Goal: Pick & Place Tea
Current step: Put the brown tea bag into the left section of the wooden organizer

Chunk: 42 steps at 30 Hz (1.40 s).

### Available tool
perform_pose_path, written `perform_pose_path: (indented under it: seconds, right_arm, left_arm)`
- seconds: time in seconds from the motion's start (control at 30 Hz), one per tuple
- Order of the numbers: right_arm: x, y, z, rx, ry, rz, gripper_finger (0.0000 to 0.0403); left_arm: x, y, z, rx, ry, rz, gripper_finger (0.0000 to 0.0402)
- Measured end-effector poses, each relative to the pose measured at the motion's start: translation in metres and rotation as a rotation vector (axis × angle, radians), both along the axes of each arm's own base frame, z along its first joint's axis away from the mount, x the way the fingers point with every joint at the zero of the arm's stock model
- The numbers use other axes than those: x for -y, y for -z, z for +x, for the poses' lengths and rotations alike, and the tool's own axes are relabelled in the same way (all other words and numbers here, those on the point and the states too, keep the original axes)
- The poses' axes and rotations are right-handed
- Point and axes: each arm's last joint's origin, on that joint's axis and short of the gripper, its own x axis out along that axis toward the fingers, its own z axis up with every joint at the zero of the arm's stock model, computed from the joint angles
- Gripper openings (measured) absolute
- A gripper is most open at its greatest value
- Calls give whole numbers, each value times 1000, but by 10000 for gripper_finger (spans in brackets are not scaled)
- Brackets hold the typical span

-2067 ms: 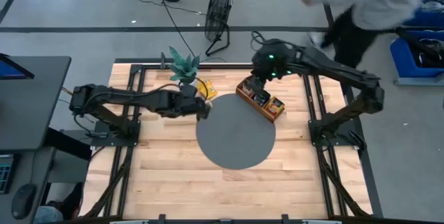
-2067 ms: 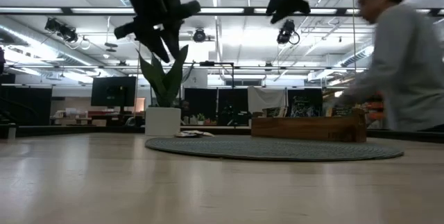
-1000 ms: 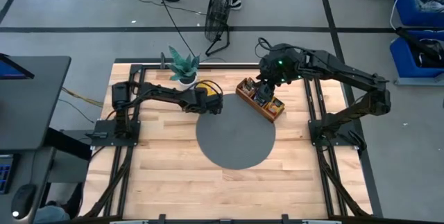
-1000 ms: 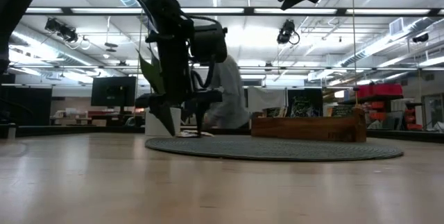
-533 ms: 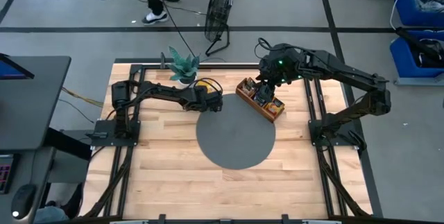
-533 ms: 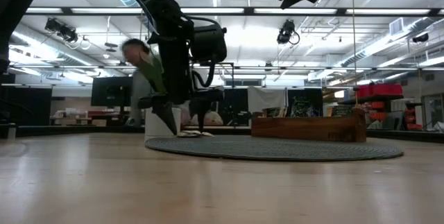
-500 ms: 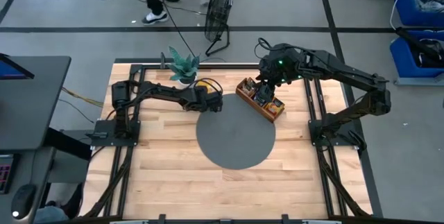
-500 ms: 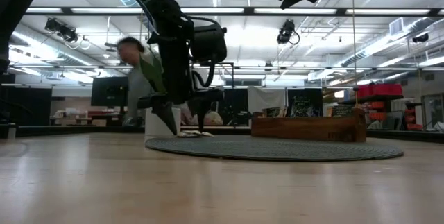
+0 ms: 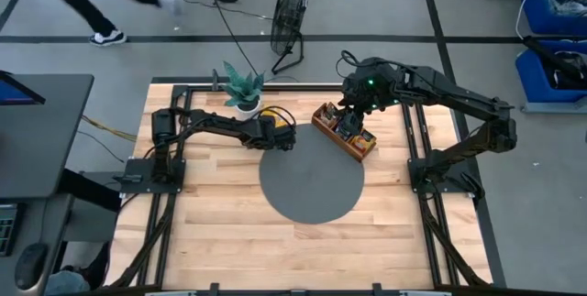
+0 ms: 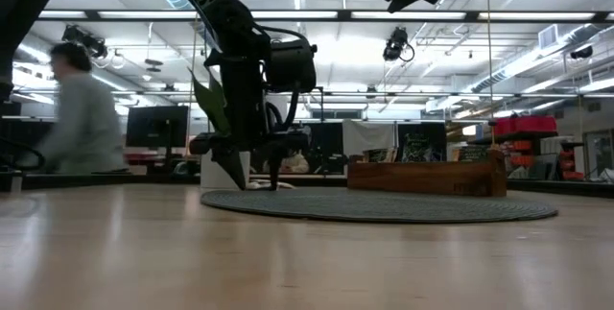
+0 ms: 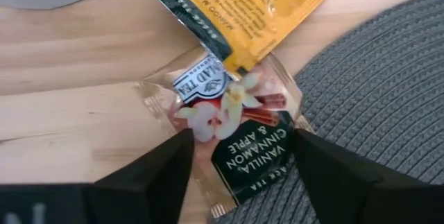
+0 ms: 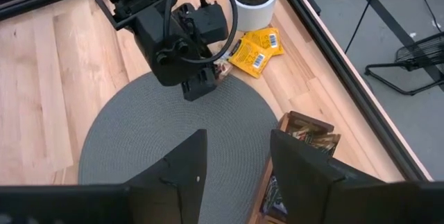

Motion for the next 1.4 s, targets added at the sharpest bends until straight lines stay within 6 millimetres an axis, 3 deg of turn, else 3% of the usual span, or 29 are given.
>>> perform_pose_path:
  seconds: [0.3,0.5,0.77,0.97,1.4]
  right_arm:
    - [0,0,0,0,0,0,165]
    - [0,0,0,-3,0,0,165]
    - [0,0,0,0,0,-1,165]
    - [0,0,0,3,2,-2,165]
    - [1,-8,8,117,-47,-25,165]
  left_arm:
    - [5,1,1,-1,22,-11,97]
    - [18,-8,0,-11,76,25,12]
    - [33,-34,-1,38,122,99,7]
    - [41,-67,-7,137,105,165,7]
    - [63,-178,-42,590,67,285,5]
